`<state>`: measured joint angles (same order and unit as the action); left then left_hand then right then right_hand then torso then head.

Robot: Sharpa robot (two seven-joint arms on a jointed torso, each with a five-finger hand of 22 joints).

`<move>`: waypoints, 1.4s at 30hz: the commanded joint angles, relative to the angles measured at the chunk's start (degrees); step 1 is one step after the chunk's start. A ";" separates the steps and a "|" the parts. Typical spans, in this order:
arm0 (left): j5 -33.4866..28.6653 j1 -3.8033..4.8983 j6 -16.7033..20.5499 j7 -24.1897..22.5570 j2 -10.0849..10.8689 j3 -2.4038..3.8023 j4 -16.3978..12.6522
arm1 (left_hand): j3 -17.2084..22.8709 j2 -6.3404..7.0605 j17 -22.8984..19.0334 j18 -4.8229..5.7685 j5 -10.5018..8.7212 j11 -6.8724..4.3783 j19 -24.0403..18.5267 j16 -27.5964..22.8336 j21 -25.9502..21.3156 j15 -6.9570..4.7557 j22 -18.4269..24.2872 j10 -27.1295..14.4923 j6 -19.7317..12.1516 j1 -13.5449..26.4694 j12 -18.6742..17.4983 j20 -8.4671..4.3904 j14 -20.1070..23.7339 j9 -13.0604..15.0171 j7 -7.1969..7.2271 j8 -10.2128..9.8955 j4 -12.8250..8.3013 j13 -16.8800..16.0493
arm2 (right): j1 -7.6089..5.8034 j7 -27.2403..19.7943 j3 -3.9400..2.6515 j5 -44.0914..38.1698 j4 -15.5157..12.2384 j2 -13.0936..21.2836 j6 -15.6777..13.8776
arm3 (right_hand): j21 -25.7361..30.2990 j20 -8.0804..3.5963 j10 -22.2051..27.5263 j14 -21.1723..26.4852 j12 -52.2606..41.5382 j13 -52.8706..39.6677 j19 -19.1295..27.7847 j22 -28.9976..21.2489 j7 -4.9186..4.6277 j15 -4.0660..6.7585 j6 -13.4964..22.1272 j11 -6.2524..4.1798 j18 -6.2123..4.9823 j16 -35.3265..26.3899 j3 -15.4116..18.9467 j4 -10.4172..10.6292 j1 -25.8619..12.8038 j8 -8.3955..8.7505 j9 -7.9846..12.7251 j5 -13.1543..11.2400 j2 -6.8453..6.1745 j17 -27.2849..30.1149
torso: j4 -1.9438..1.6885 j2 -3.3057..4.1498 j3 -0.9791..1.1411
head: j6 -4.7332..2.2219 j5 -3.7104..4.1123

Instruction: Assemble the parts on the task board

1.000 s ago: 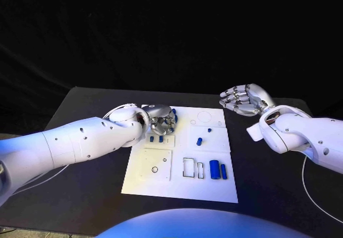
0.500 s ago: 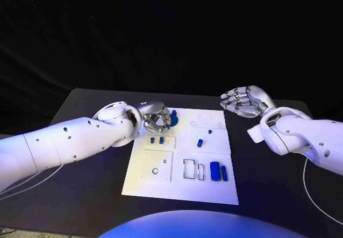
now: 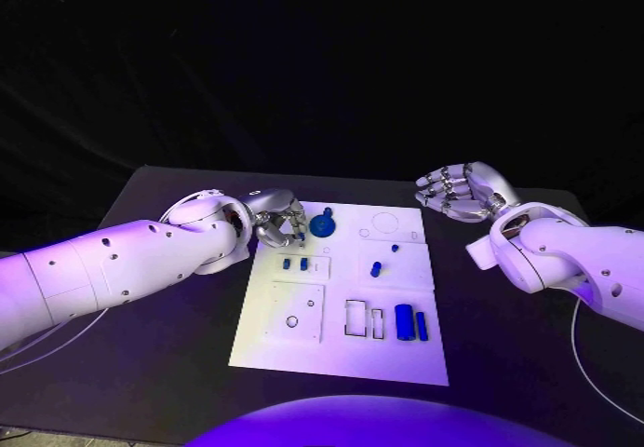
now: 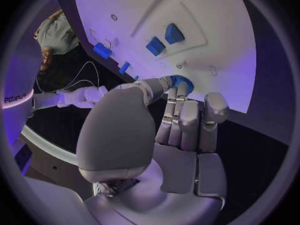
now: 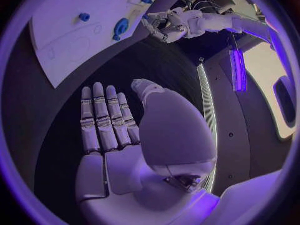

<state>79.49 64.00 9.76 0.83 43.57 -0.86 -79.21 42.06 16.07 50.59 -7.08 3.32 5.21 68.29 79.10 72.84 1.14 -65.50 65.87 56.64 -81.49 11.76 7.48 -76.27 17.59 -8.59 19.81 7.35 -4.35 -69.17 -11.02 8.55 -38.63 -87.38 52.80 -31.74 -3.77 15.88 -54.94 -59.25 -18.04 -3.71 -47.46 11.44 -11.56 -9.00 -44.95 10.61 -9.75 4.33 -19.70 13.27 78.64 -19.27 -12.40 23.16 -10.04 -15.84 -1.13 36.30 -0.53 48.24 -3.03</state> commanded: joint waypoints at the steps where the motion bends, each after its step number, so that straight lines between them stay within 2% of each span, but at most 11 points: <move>1: 0.08 0.01 -1.92 0.64 -0.10 0.04 0.18 | -0.12 -0.06 -0.07 0.46 -0.04 0.07 0.32 -0.10 0.08 0.13 0.06 0.47 0.33 0.46 -0.19 -0.18 -0.19 0.08 -0.10 -0.26 0.13 -0.05 | 0.04 -0.54 -0.01 -0.65 -0.06 0.00 0.55 | 0.02 -0.12 -0.37 -0.23 0.32 0.06 -0.46 -0.05 -2.65 0.27 -0.44 0.04 -0.79 -0.09 -0.37 0.07 -0.68 0.12 0.05 -0.23 -0.04 0.05 | -0.01 0.04 -0.02 | -0.03 -0.06; 13: 1.25 -0.04 -3.11 0.78 -1.18 -0.16 1.92 | -0.40 0.09 -0.44 0.41 -0.09 0.08 0.10 -0.26 -0.15 0.14 0.32 0.68 0.33 0.80 -0.61 -0.20 -0.04 0.11 -0.09 -0.40 0.27 -0.08 | 0.10 -0.57 -0.01 -0.65 -0.06 -0.06 0.58 | 0.02 -0.12 -0.37 -0.23 0.32 0.06 -0.46 -0.05 -2.65 0.27 -0.44 0.04 -0.79 -0.09 -0.37 0.07 -0.68 0.12 0.05 -0.23 -0.04 0.05 | 0.10 0.10 0.02 | 0.03 -0.18; 23: 1.38 -0.05 -3.47 0.91 -1.59 -0.20 2.16 | -0.41 0.04 -0.47 0.41 -0.08 0.06 0.10 -0.28 -0.15 0.14 0.32 0.73 0.35 0.80 -0.66 -0.20 -0.02 0.11 -0.07 -0.42 0.28 -0.09 | 0.13 -0.59 -0.01 -0.65 -0.07 -0.09 0.57 | 0.02 -0.12 -0.37 -0.23 0.32 0.06 -0.46 -0.05 -2.65 0.27 -0.44 0.04 -0.79 -0.09 -0.37 0.07 -0.68 0.12 0.05 -0.23 -0.04 0.05 | 0.09 0.07 0.03 | 0.09 -0.10; 42: 1.92 -0.04 -7.03 2.68 -1.83 -0.28 2.31 | -0.46 0.03 -0.83 0.33 -0.09 0.04 -0.21 -0.41 -0.43 0.12 0.67 0.82 0.32 0.74 -0.89 -0.21 0.14 0.13 -0.04 -0.50 0.21 -0.11 | 0.13 -0.59 -0.01 -0.65 -0.16 0.00 0.50 | 0.02 -0.12 -0.37 -0.23 0.32 0.06 -0.46 -0.05 -2.65 0.27 -0.44 0.04 -0.79 -0.09 -0.37 0.07 -0.68 0.12 0.05 -0.23 -0.04 0.05 | 0.13 0.10 0.02 | 0.21 -0.09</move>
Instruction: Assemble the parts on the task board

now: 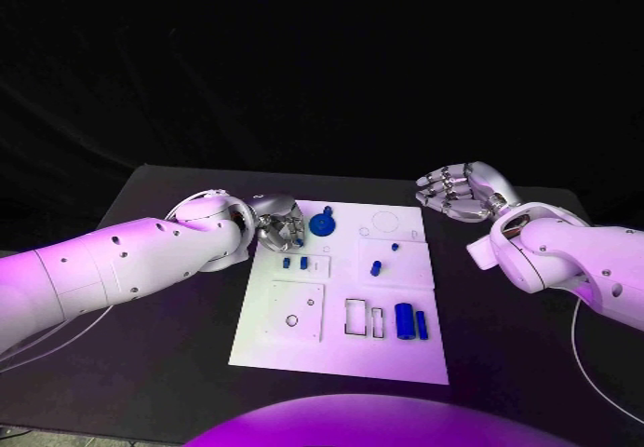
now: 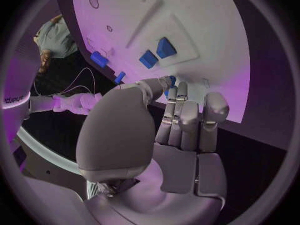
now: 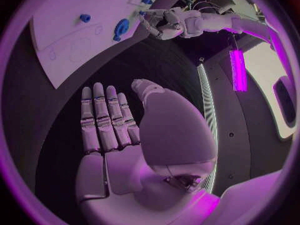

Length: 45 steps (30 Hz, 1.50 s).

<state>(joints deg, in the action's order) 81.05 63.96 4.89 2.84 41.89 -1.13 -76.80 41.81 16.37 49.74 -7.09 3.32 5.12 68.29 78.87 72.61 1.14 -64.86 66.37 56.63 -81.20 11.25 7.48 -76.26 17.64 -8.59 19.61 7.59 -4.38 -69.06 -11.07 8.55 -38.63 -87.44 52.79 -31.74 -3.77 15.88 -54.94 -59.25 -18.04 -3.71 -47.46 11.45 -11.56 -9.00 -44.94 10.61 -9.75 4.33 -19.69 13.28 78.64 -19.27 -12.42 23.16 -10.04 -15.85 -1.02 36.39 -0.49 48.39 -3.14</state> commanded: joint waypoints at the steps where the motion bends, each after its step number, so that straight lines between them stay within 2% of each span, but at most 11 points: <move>1: 0.37 0.00 -2.25 0.68 -0.16 0.00 -0.08 | -0.22 -0.27 -0.02 0.33 -0.10 0.13 -0.21 -0.20 -0.21 0.12 0.04 0.34 0.33 0.45 -0.40 -0.21 0.16 0.08 -0.04 -0.31 -0.03 -0.08 | 0.03 -0.54 -0.01 -0.64 -0.11 0.01 0.50 | 0.02 -0.12 -0.36 -0.23 0.32 0.06 -0.46 -0.06 -2.65 0.27 -0.44 0.04 -0.79 -0.09 -0.38 0.06 -0.68 0.12 0.07 -0.23 -0.04 0.06 | 0.01 0.00 -0.01 | 0.05 0.02; 27: 0.24 0.01 -0.58 0.99 -1.33 -0.08 0.80 | -0.06 -0.72 -0.05 0.33 -0.08 0.16 -0.23 -0.26 -0.27 0.11 0.06 0.54 0.17 0.21 -0.81 -0.23 0.22 0.07 -0.16 -0.56 -0.07 -0.15 | 0.03 -0.55 -0.01 -0.64 -0.18 -0.02 0.45 | 0.03 -0.11 -0.40 -0.23 0.45 0.07 -0.49 -0.36 -2.65 0.26 -0.52 0.04 -0.79 -0.10 -0.60 -0.02 -0.83 0.24 0.18 -0.25 -0.12 0.29 | 0.00 0.03 -0.03 | -0.19 0.10; 45: 0.28 0.01 -2.94 2.74 -1.28 -0.08 0.98 | 0.39 -1.24 -2.01 0.05 -0.08 0.60 -1.35 -0.99 -1.22 0.46 1.23 0.24 -0.88 -0.59 -2.33 -0.16 1.32 -0.25 -0.69 -1.77 -0.42 -0.27 | 0.03 -0.49 -0.01 -0.64 -0.09 0.06 0.56 | 0.03 -0.11 -0.41 -0.23 0.48 0.07 -0.49 -0.42 -2.66 0.26 -0.53 0.05 -0.79 -0.10 -0.64 -0.02 -0.88 0.27 0.20 -0.25 -0.14 0.34 | -0.06 -0.05 -0.06 | 0.08 0.18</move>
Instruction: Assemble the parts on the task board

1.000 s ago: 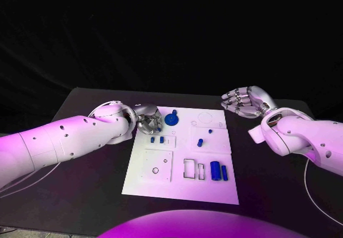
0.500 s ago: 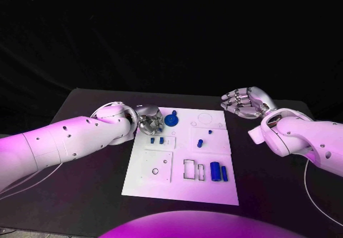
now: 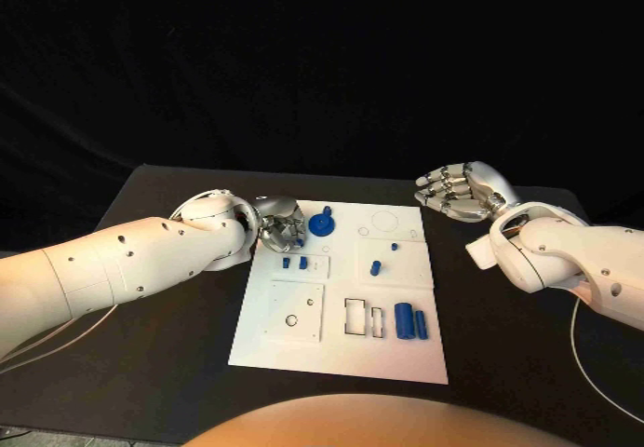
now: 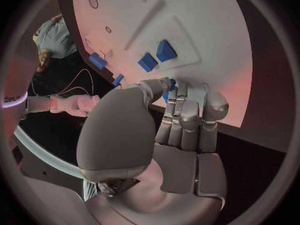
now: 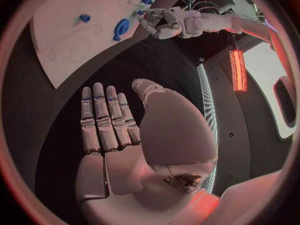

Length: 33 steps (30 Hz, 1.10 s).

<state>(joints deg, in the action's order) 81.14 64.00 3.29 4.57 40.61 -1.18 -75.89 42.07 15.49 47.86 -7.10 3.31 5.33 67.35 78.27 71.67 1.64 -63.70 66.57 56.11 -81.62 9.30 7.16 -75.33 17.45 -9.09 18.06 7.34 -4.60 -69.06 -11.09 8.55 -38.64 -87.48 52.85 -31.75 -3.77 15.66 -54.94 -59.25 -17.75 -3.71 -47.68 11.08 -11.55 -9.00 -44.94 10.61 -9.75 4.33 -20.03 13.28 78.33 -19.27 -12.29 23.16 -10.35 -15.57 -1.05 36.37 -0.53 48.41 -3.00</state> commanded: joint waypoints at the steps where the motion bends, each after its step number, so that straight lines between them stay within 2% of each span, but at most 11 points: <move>1: 0.20 -0.04 -1.37 0.99 0.01 -0.04 0.06 | 0.14 -0.34 -0.24 0.04 -0.08 0.39 -0.47 -0.43 -0.33 -0.03 0.12 0.04 -0.39 -0.22 -0.42 0.17 0.44 -0.07 -0.18 -0.26 -0.22 -0.07 | 0.03 -0.46 -0.01 -0.64 -0.04 0.01 0.57 | 0.03 0.11 -0.41 -0.23 0.19 0.07 -0.28 -0.05 -2.66 0.26 -0.53 0.05 -0.79 -0.10 -0.30 -0.02 -0.57 0.27 0.08 -0.26 0.16 0.05 | -0.02 -0.03 -0.03 | 0.08 0.04; 12: 0.20 -0.04 -1.17 0.46 0.03 -0.04 -0.07 | 0.01 0.00 -0.21 0.00 -0.09 0.46 -0.66 -0.45 -0.47 0.03 0.27 -0.09 -0.69 -0.25 -0.75 0.20 0.59 -0.20 -0.16 -0.62 -0.38 -0.13 | 0.03 -0.49 -0.01 -0.64 0.02 -0.01 0.54 | 0.03 0.11 -0.41 -0.23 0.19 0.07 -0.28 -0.05 -2.66 0.26 -0.53 0.05 -0.79 -0.10 -0.30 -0.02 -0.57 0.27 0.08 -0.26 0.16 0.05 | -0.03 -0.01 -0.01 | 0.10 0.03; 20: 0.17 -0.04 -1.10 0.29 0.01 -0.04 -0.04 | 0.01 0.43 -0.14 0.01 -0.08 0.46 -0.67 -0.24 -0.50 0.07 0.21 0.13 -3.73 0.04 -1.69 0.32 0.59 -1.45 -0.30 -3.30 -0.27 -0.58 | 0.03 -0.53 -0.01 -0.64 0.02 -0.01 0.51 | 0.03 0.11 -0.41 -0.23 0.19 0.07 -0.28 -0.05 -2.66 0.26 -0.53 0.05 -0.79 -0.10 -0.30 -0.02 -0.57 0.27 0.08 -0.26 0.16 0.05 | 0.00 -0.02 0.00 | 0.10 0.00; 33: 0.17 -0.04 -1.03 0.60 0.17 -0.04 0.05 | -0.14 0.67 -0.95 -0.05 -0.08 0.62 -0.88 -0.47 -0.71 0.18 0.46 0.14 -4.56 0.27 -1.99 0.34 0.97 -1.87 -0.58 -4.10 -0.16 -0.72 | 0.04 -0.44 -0.01 -0.64 0.10 -0.01 0.50 | 0.03 0.12 -0.40 -0.19 0.30 0.07 -0.29 -0.27 -2.68 0.24 -0.53 0.07 -0.78 -0.12 -0.42 -0.09 -0.70 0.38 0.16 -0.27 0.06 0.22 | -0.01 0.03 0.01 | 0.12 -0.02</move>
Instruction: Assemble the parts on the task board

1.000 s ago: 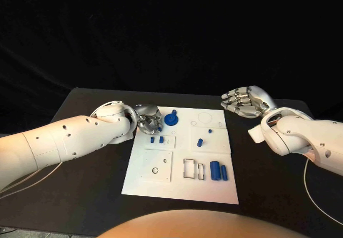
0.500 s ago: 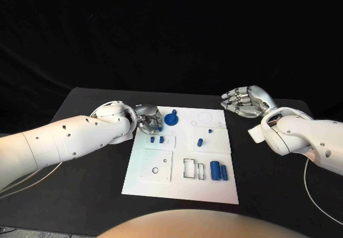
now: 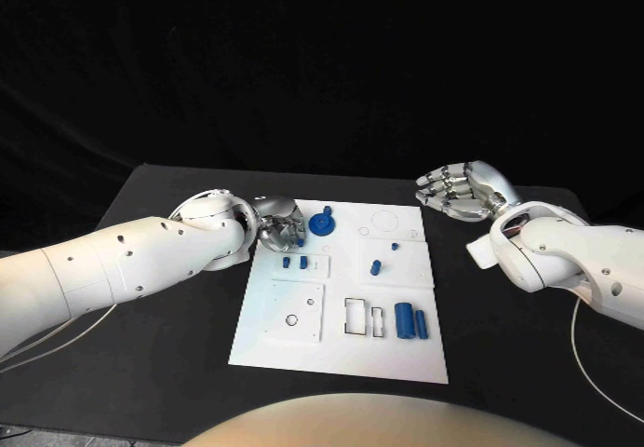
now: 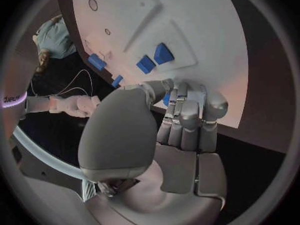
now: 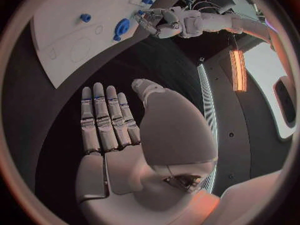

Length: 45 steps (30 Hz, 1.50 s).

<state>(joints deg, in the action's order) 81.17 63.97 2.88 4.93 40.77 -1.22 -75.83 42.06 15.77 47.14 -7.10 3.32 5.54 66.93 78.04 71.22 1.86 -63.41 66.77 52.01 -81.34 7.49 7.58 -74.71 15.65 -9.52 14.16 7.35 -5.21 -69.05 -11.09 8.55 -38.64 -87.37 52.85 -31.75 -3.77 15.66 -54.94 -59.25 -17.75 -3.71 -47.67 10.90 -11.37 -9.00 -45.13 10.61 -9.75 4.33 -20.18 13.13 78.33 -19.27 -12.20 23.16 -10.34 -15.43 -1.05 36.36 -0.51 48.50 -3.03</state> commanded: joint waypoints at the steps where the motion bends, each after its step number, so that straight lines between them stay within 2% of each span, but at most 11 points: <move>1: 0.14 -0.01 -0.61 0.28 0.03 0.00 0.00 | -0.14 0.40 -0.26 -0.05 -0.09 0.42 -0.47 -0.25 -0.27 -0.04 0.18 -0.06 -0.47 0.00 -0.18 -0.09 0.36 -0.09 -0.16 -0.21 -0.17 -0.11 | 0.03 -0.42 -0.01 -0.64 -0.01 -0.01 0.51 | 0.03 0.12 -0.40 -0.19 0.30 0.08 -0.29 -0.09 -2.87 0.23 -0.35 0.07 -0.78 -0.12 -0.27 0.06 -0.70 0.38 0.07 -0.27 0.06 0.08 | 0.00 0.03 -0.01 | 0.03 0.01; 8: 0.02 -0.01 0.00 0.12 0.69 0.01 -0.33 | -0.16 0.50 -1.46 -0.23 -0.08 0.58 -1.14 -0.67 -0.83 0.05 0.91 -0.40 -0.56 -0.06 -0.49 -0.04 0.98 -0.23 -0.29 -0.44 -0.24 -0.13 | 0.04 0.56 -0.01 -1.54 0.26 0.00 1.98 | -0.04 0.11 -0.15 -0.35 0.62 0.09 -0.42 -0.41 -2.86 0.25 -0.50 0.10 -0.80 -0.01 -0.79 -0.44 -0.35 0.46 0.17 -0.54 0.12 0.30 | 0.01 0.04 -0.05 | -0.05 0.10; 11: -0.75 -0.01 1.62 -0.80 1.34 0.03 -0.85 | -0.27 0.62 -1.98 -0.38 -0.09 0.72 -1.73 -0.91 -1.34 0.19 1.55 -0.92 -0.39 0.07 -0.88 0.06 1.39 -0.33 -0.31 -0.55 -0.18 -0.13 | 0.04 1.20 -0.01 -3.89 0.69 0.00 3.22 | -0.82 -0.60 -0.34 -3.24 1.01 0.08 -2.61 -0.59 -2.16 1.16 -2.05 -0.48 -0.91 1.71 -2.61 -1.73 0.66 0.17 0.22 -2.56 0.36 -0.13 | 0.01 0.01 -0.09 | -0.07 0.26; 19: -3.65 0.04 10.14 -5.43 3.35 0.35 -2.40 | -0.76 0.74 -14.39 -2.12 0.02 1.16 -8.34 -6.31 -7.50 0.50 8.79 -2.85 -0.75 0.73 -0.87 0.40 8.02 -1.09 -0.54 -1.47 0.03 -0.34 | 0.03 4.26 -0.02 -16.33 2.18 0.01 8.26 | -6.05 -4.94 -5.27 -13.83 1.99 0.08 -12.87 1.04 0.20 5.12 -6.85 -3.07 -0.84 8.59 -6.91 -5.48 1.38 -0.13 0.39 -6.27 -0.20 -4.62 | 0.00 -0.10 -0.02 | -0.43 0.53; 21: -5.92 0.06 12.48 -7.11 3.88 0.57 -2.98 | -0.55 0.80 -19.01 -3.35 0.01 1.41 -13.25 -9.64 -12.45 0.71 14.37 -3.85 -0.27 0.77 -0.76 0.49 11.10 -1.25 -0.76 -1.40 0.11 -0.31 | 0.03 5.45 -0.03 -20.66 2.41 -0.02 9.92 | -8.87 -6.52 -7.25 -18.09 2.60 0.03 -16.34 2.57 0.70 6.46 -7.87 -3.82 -0.77 11.39 -6.66 -6.62 1.33 0.08 0.49 -6.44 -0.06 -6.62 | 0.04 -0.10 -0.07 | -0.63 0.77; 25: -16.54 0.08 16.62 -10.76 5.33 1.13 -4.73 | -1.97 0.67 -19.65 -3.39 -0.11 1.26 -12.94 -10.36 -13.94 0.66 15.55 -3.23 0.17 2.27 0.69 0.58 10.38 -1.48 -0.78 -1.37 1.54 -0.75 | 0.00 8.20 -0.05 -30.14 2.39 -0.16 13.28 | -16.79 -9.81 -12.15 -24.92 5.11 -0.17 -21.51 7.91 2.22 8.71 -10.70 -5.57 -0.51 20.42 -5.65 -8.75 0.52 0.85 0.60 -6.54 0.31 -14.09 | 0.08 -0.05 -0.14 | -1.08 1.71; 28: -27.93 0.10 18.83 -13.70 6.78 1.52 -6.38 | -2.14 0.46 -19.98 -3.50 -0.09 1.39 -13.40 -10.97 -15.07 0.75 16.61 -3.40 0.91 1.99 1.17 0.59 10.79 -1.44 -1.04 -1.02 1.66 -0.88 | -0.02 10.32 -0.06 -37.98 2.02 -0.45 15.03 | -20.22 -10.42 -13.28 -26.44 6.57 -0.26 -22.64 10.52 2.42 9.23 -11.26 -5.99 -0.38 25.69 -5.73 -9.21 -0.14 1.52 0.62 -6.61 0.04 -18.10 | 0.12 -0.04 -0.08 | -1.37 2.30; 30: -35.69 0.11 19.83 -15.72 7.93 1.71 -7.58 | -2.48 0.28 -20.31 -3.47 -0.07 1.42 -13.65 -11.69 -15.88 0.83 17.12 -3.14 1.08 1.89 1.98 0.67 11.59 -1.49 -1.19 -0.90 1.82 -1.16 | -0.02 11.75 -0.06 -42.87 1.75 -0.77 15.72 | -23.26 -10.71 -13.90 -26.98 7.98 -0.35 -23.21 12.98 2.68 9.54 -11.58 -6.10 -0.26 33.12 -6.09 -9.48 -0.79 2.16 0.57 -6.73 -0.62 -23.52 | 0.11 -0.04 -0.03 | -1.46 2.69; 32: -41.93 0.12 20.36 -17.39 8.98 1.82 -8.64 | -2.76 0.14 -20.49 -3.47 -0.06 1.43 -13.82 -12.07 -16.42 0.86 17.45 -3.10 1.12 1.78 2.57 0.71 12.07 -1.53 -1.28 -0.81 1.85 -1.37 | -0.02 12.96 -0.07 -46.61 1.55 -1.13 16.06 | -26.51 -10.77 -14.25 -27.29 9.53 -0.49 -23.02 15.90 2.54 9.37 -11.85 -6.02 -0.28 48.01 -6.88 -9.40 -1.66 2.81 0.36 -6.87 -1.06 -36.32 | 0.09 -0.04 0.00 | -1.58 2.96; 36: -54.90 0.12 19.94 -20.94 11.12 1.95 -10.76 | -3.36 -0.22 -20.71 -3.45 -0.03 1.53 -14.02 -12.53 -17.25 0.95 17.98 -3.58 1.23 1.32 3.69 0.81 12.91 -1.47 -1.40 -0.32 1.61 -1.81 | -0.01 15.67 -0.07 -53.45 1.23 -2.16 16.53 | -32.36 -10.41 -13.08 -27.85 11.44 -0.48 -23.71 21.62 2.10 8.97 -11.54 -5.53 0.13 60.98 -7.41 -9.10 -2.79 3.60 0.08 -7.25 -2.05 -47.57 | -0.11 0.00 -0.05 | -1.82 3.82; 45: -68.87 0.06 14.26 -25.71 13.56 2.00 -13.43 | -4.81 -1.87 -20.80 -3.50 -0.01 1.31 -13.65 -12.40 -18.41 0.85 18.81 -4.00 0.95 1.06 7.74 0.81 13.50 -1.27 -1.41 1.13 1.53 -3.53 | 0.14 20.01 -0.07 -60.70 1.42 -4.74 17.17 | -48.92 -9.30 -10.23 -28.21 13.26 -0.61 -27.86 38.91 1.03 7.87 -9.79 -4.34 2.33 72.79 -7.09 -8.68 -3.32 5.32 -0.17 -8.46 -3.07 -57.86 | -0.23 0.03 -0.17 | -2.00 4.47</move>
<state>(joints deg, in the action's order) 22.67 64.00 20.21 -16.03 54.22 0.72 -88.67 37.68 14.36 26.36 -9.85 3.32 7.14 53.01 65.44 53.01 2.98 -44.67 63.00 52.86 -80.30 14.90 8.40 -61.50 14.30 -10.75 15.01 8.86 -8.61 -68.97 5.12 8.49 -92.49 -85.98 48.40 -16.58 -50.68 6.34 -65.67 -84.02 -4.67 -4.23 -74.69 47.70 -10.37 -0.83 -55.34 6.21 -8.43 76.79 -27.27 4.28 75.32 -14.23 -12.29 15.07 -13.35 -73.08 -1.20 36.39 -0.64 46.49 1.31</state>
